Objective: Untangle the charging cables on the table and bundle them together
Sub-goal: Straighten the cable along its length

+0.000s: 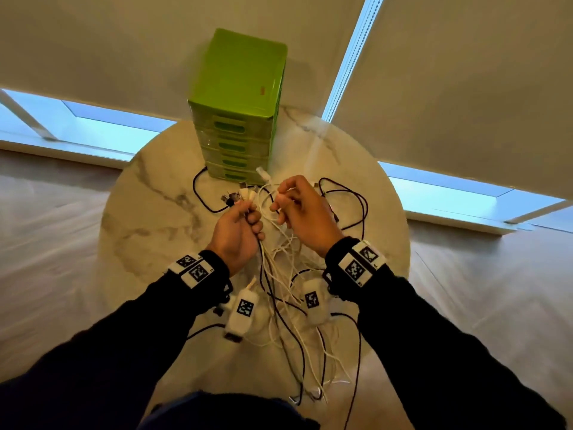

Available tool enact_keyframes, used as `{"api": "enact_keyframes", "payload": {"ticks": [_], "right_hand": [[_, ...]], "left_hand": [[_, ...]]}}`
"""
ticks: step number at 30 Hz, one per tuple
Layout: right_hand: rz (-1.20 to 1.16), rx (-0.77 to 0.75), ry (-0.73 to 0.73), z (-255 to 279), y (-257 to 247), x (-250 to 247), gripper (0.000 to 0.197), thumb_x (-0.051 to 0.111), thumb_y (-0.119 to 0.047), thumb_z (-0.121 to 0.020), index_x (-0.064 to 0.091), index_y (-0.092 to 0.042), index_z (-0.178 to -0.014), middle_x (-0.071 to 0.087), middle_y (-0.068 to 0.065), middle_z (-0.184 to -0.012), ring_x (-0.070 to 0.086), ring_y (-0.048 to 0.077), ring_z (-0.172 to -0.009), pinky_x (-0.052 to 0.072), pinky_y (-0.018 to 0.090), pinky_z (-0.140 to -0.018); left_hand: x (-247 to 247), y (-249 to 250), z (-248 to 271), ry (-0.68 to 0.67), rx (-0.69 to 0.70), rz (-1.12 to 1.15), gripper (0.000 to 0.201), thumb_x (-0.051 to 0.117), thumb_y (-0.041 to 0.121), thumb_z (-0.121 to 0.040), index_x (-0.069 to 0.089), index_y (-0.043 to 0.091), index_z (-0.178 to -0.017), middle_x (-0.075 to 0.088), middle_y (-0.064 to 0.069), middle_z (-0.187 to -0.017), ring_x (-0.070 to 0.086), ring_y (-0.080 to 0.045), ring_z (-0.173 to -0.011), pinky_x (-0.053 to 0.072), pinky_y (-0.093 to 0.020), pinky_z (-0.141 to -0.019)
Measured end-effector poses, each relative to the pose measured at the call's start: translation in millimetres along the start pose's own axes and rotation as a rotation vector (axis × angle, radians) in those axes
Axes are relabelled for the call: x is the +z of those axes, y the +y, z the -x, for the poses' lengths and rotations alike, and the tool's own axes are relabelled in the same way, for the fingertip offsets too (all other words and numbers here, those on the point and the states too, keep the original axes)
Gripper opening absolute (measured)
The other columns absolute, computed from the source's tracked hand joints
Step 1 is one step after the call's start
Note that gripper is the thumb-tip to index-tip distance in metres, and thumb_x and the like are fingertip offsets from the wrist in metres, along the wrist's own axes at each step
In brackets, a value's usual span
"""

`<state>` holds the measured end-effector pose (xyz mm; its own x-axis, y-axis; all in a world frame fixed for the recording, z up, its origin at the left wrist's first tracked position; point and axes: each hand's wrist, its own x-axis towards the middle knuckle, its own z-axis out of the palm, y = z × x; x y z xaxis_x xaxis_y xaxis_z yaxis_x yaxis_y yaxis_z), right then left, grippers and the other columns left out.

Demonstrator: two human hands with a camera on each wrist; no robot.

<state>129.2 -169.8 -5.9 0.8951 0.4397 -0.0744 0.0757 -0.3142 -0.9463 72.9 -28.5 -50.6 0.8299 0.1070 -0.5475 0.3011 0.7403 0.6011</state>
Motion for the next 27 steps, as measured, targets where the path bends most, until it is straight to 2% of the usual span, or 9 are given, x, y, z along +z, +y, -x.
{"api": "enact_keyframes", "payload": {"ticks": [3,5,8,11,16,19,21,24,27], "right_hand": [[0.058,-0.013,0.032,23,-4,21,0.003,0.051,-0.013,-0.102,0.055,-0.014,-0.104,0.068,0.004,-0.077,0.061,0.009,-0.058,0.045,0.018,-0.057],[0.101,-0.044,0.049,33,-8,30,0.005,0.051,-0.016,-0.103,0.055,-0.017,-0.106,0.069,0.000,-0.079,0.063,0.009,-0.062,0.048,0.018,-0.058],[0.130,-0.079,0.053,43,-9,39,0.006,0.051,-0.015,-0.103,0.054,-0.018,-0.107,0.068,-0.001,-0.080,0.064,0.010,-0.065,0.052,0.026,-0.062],[0.139,-0.095,0.054,50,-8,46,0.008,0.051,-0.014,-0.102,0.052,-0.022,-0.103,0.065,-0.002,-0.078,0.060,0.008,-0.062,0.052,0.031,-0.060],[0.105,-0.047,0.023,58,-12,50,0.003,0.053,-0.017,-0.103,0.054,-0.014,-0.103,0.068,0.008,-0.083,0.059,0.007,-0.059,0.047,0.021,-0.056],[0.156,-0.045,-0.027,68,-9,49,0.014,0.051,-0.031,-0.104,0.054,-0.017,-0.100,0.068,0.005,-0.079,0.057,0.011,-0.062,0.046,0.030,-0.058],[0.211,-0.066,-0.063,75,-2,45,0.023,0.047,-0.034,-0.105,0.056,-0.016,-0.095,0.064,0.000,-0.075,0.054,0.010,-0.063,0.044,0.030,-0.061],[0.282,-0.090,-0.153,83,15,35,0.033,0.041,-0.038,-0.107,0.057,-0.016,-0.089,0.059,-0.006,-0.074,0.055,0.011,-0.068,0.046,0.032,-0.069],[0.358,-0.028,-0.255,89,38,23,0.033,0.037,-0.043,-0.107,0.053,-0.027,-0.082,0.056,-0.010,-0.074,0.052,0.008,-0.070,0.045,0.031,-0.073]], "left_hand": [[6,-1,14,-0.091,0.035,0.005,0.019,0.049,0.033,-0.092,0.051,0.017,-0.082,0.037,0.002,-0.070,0.031,-0.014,-0.061,0.026,-0.029,-0.058],[8,-2,22,-0.144,0.081,-0.019,0.023,0.059,0.034,-0.088,0.061,0.011,-0.092,0.052,-0.002,-0.079,0.036,-0.014,-0.066,0.025,-0.028,-0.060],[10,-4,31,-0.156,0.109,-0.043,0.075,0.072,0.051,-0.086,0.053,-0.005,-0.133,0.058,-0.023,-0.117,0.049,-0.032,-0.099,0.034,-0.032,-0.074],[9,-6,38,-0.075,0.141,-0.127,0.087,0.069,0.058,-0.086,0.046,-0.008,-0.137,0.054,-0.023,-0.124,0.047,-0.034,-0.114,0.039,-0.044,-0.091],[6,-6,41,-0.043,0.181,-0.229,0.037,0.044,0.050,-0.104,0.056,0.016,-0.113,0.065,-0.015,-0.101,0.064,-0.031,-0.104,0.049,-0.048,-0.093],[7,1,37,0.022,0.243,-0.146,0.029,0.039,0.047,-0.106,0.049,0.023,-0.093,0.042,0.003,-0.073,0.049,-0.018,-0.071,0.048,-0.038,-0.078],[8,11,35,0.046,0.283,-0.112,0.023,0.035,0.041,-0.108,0.048,0.024,-0.101,0.037,0.005,-0.068,0.036,-0.010,-0.059,0.036,-0.027,-0.062],[8,32,35,0.014,0.323,-0.073,0.026,0.035,0.040,-0.109,0.045,0.025,-0.129,0.037,0.006,-0.064,0.043,-0.011,-0.055,0.042,-0.027,-0.055],[5,61,33,-0.004,0.358,-0.039,0.037,0.036,0.044,-0.108,0.050,0.016,-0.128,0.032,0.007,-0.063,0.034,-0.010,-0.052,0.035,-0.024,-0.046]]}}
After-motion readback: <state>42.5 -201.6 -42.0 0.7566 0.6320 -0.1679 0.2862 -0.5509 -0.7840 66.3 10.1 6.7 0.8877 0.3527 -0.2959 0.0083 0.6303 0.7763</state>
